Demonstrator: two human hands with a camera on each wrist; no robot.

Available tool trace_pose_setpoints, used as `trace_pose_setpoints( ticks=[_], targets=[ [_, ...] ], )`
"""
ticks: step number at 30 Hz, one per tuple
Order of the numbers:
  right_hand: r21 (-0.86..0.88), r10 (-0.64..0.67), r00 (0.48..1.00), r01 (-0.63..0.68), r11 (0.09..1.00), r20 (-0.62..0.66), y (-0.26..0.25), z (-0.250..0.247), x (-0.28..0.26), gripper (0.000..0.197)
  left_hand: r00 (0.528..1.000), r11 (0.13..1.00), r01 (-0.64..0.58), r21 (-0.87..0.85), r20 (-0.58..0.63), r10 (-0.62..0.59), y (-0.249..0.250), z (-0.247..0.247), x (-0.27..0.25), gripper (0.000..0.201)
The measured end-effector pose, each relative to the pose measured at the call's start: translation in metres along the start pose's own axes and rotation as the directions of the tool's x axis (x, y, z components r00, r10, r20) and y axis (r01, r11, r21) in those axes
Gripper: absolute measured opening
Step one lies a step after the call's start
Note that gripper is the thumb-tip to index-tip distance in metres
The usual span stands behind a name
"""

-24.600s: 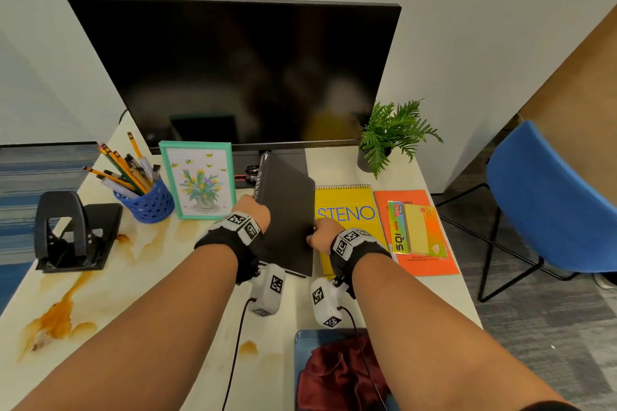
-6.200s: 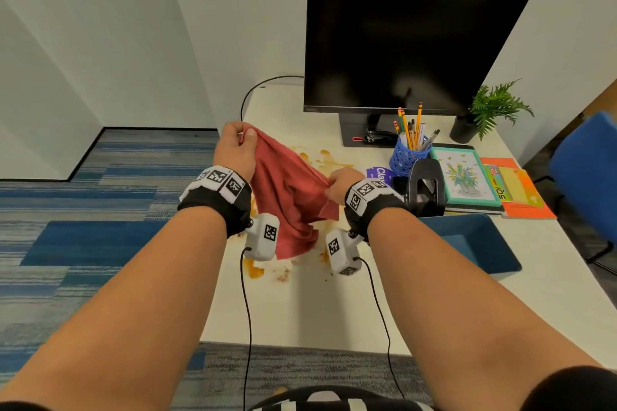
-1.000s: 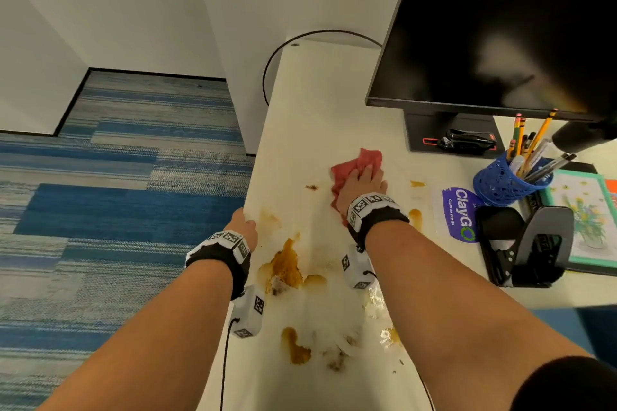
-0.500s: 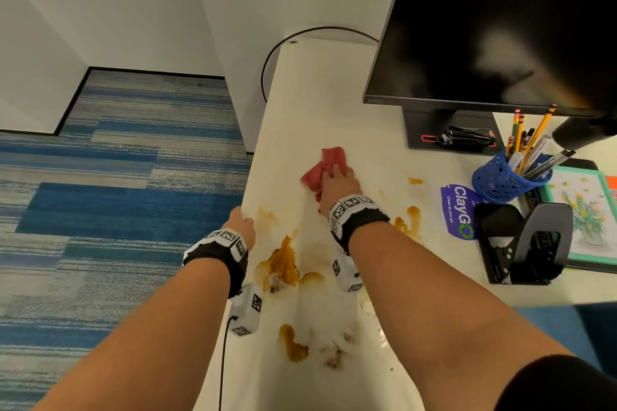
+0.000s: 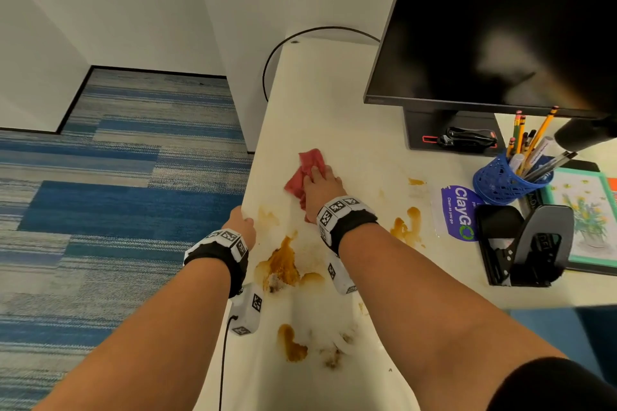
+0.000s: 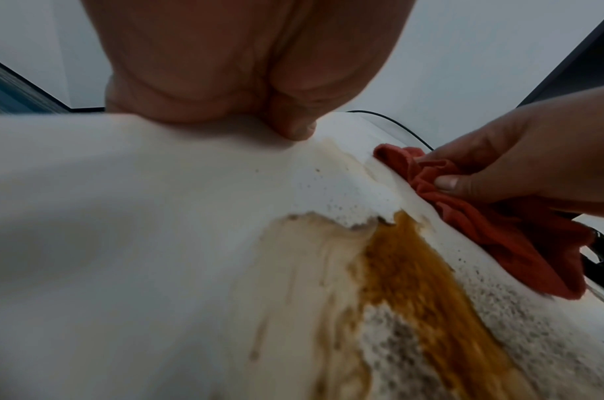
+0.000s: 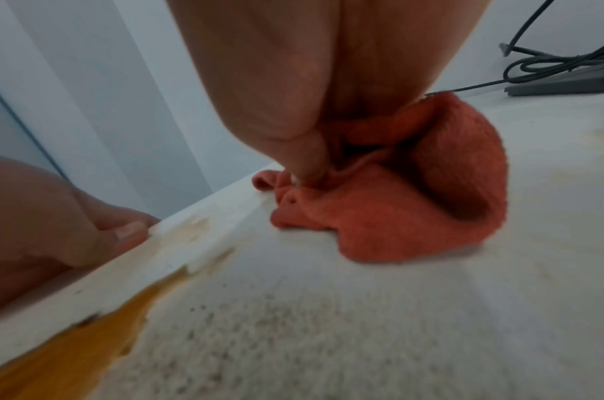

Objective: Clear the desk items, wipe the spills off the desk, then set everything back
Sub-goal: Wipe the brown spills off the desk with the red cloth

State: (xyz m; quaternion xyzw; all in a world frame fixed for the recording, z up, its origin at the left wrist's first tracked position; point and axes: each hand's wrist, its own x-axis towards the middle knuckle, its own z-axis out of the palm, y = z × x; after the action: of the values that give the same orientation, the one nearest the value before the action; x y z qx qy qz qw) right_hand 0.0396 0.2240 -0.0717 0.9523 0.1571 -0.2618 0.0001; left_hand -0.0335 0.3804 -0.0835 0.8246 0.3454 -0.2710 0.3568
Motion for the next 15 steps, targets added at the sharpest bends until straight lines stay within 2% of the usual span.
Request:
trace_pose_setpoints(
  ticks=[2, 4, 7, 9, 11, 13, 15],
  targets=[
    [-0.026, -0.094, 0.996, 0.094, 0.995, -0.001, 0.002, 0.002, -0.004, 0.072, 1.000, 1.000, -0.004, -0.004, 0.001, 0.004, 0.001, 0.000, 0.000, 0.046],
    [-0.011, -0.100, 0.995, 0.100, 0.995, 0.008, 0.006, 0.004, -0.007, 0.075, 1.000, 1.000, 0.001, -0.003, 0.000, -0.001, 0.002, -0.001, -0.002, 0.046],
    [0.045, 0.048, 0.999, -0.049, 0.998, 0.023, 0.021, 0.002, -0.009, 0.084, 1.000, 1.000, 0.004, 0.028, 0.006, -0.004, 0.004, -0.002, -0.004, 0.047],
    [0.085, 0.188, 0.982, -0.189, 0.978, 0.018, 0.035, 0.000, -0.009, 0.085, 1.000, 0.999, 0.002, 0.041, 0.009, -0.003, 0.004, -0.003, -0.006, 0.047],
    [0.096, 0.266, 0.964, -0.266, 0.959, 0.013, 0.042, 0.001, -0.009, 0.082, 1.000, 0.999, 0.006, 0.051, 0.004, -0.007, 0.004, -0.003, -0.005, 0.047],
    [0.082, 0.224, 0.974, -0.222, 0.971, -0.013, 0.034, 0.003, -0.009, 0.079, 1.000, 0.998, 0.009, 0.063, 0.010, -0.010, 0.003, -0.001, -0.004, 0.047],
    [0.047, 0.067, 0.997, -0.066, 0.997, -0.030, 0.020, 0.008, -0.013, 0.074, 1.000, 0.997, 0.006, 0.082, 0.009, -0.006, 0.003, 0.000, -0.003, 0.047]
  ],
)
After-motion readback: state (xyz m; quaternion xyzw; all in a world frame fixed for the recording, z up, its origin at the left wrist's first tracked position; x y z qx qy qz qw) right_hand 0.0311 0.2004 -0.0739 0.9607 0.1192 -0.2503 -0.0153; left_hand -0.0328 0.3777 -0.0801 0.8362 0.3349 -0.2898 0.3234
